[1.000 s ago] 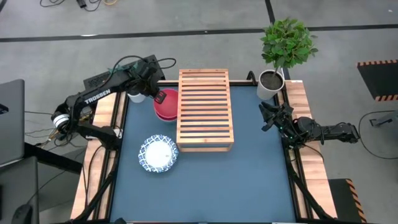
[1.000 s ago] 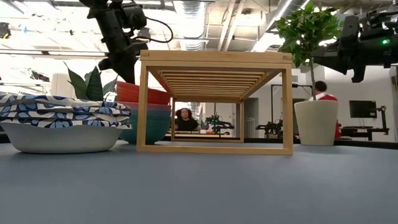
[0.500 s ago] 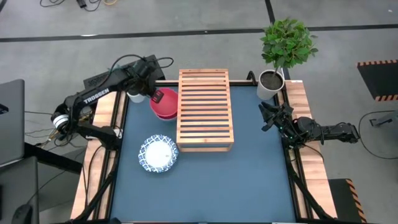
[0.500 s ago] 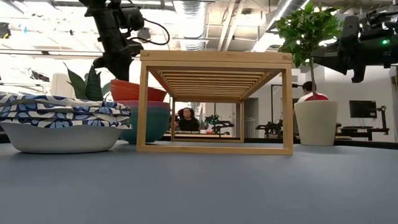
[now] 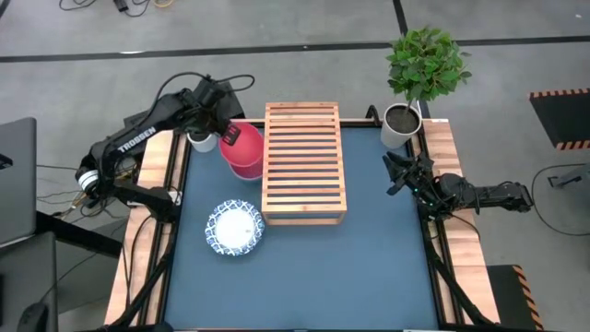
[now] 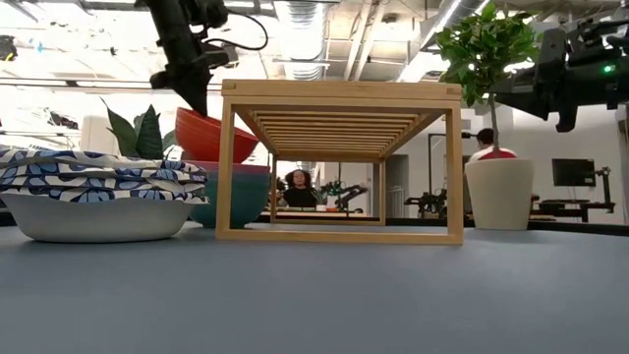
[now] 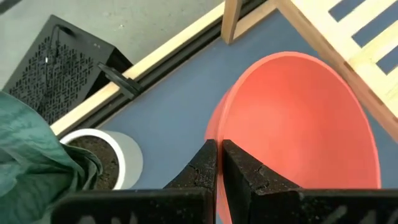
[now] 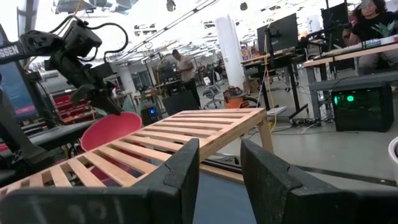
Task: Place and stack bowls onto a shelf
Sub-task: Put the red bowl on the shelf
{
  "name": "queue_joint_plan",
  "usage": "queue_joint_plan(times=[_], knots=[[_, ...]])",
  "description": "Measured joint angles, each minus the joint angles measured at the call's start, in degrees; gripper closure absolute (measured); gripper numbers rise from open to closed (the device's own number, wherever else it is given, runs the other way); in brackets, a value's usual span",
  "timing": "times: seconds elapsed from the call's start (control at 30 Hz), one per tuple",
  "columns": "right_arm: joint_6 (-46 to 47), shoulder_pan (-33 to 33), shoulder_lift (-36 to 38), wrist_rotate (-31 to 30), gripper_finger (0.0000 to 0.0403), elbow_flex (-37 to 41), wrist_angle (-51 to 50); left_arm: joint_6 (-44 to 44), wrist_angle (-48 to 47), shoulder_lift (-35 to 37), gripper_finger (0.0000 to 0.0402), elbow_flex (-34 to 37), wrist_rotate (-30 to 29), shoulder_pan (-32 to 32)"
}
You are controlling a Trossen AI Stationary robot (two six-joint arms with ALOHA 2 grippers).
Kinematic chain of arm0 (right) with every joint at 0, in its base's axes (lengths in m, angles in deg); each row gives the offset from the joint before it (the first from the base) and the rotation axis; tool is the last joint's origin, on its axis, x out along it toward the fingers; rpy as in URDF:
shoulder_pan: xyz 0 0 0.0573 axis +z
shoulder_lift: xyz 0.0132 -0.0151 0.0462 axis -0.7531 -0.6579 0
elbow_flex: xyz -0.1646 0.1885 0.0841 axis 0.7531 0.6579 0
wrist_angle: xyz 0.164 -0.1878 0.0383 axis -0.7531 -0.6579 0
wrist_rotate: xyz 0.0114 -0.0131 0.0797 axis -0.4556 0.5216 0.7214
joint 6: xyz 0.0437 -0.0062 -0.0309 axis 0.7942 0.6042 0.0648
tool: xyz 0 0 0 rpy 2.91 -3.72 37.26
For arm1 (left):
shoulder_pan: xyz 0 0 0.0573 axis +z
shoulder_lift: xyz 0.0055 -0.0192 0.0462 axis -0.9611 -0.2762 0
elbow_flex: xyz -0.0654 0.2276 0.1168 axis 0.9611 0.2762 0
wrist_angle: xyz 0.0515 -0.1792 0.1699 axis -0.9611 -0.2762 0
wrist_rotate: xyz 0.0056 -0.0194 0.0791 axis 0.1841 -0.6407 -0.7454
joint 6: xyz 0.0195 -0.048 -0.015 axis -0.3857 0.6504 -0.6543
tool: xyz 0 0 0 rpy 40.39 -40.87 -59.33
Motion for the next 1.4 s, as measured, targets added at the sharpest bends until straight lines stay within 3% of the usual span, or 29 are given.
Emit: queue_joint_plan(times=[0.37, 0.63, 0.8, 1.07, 1.4], knots=[[0.0, 0.0, 0.0, 0.0, 0.0259, 0.0, 0.1, -0.7, -2.2, 0.0, 0.0401, -4.2, -4.8, 0.1], [-0.1, 0.0, 0.0, 0.0, 0.0259, 0.0, 0.1, -0.6, -1.1, 0.0, 0.0401, -6.9, -4.3, 0.1], [-0.1, 0.0, 0.0, 0.0, 0.0259, 0.0, 0.1, 0.1, 2.5, 0.0, 0.0401, -8.6, -1.2, 0.1], [-0.1, 0.0, 0.0, 0.0, 0.0259, 0.0, 0.1, 5.3, 14.4, -1.7, 0.0401, -8.7, 12.8, 2.0], [-0.2, 0.0, 0.0, 0.0, 0.0259, 0.0, 0.1, 8.5, 23.8, -10.4, 0.0401, -8.9, 18.5, 3.1]])
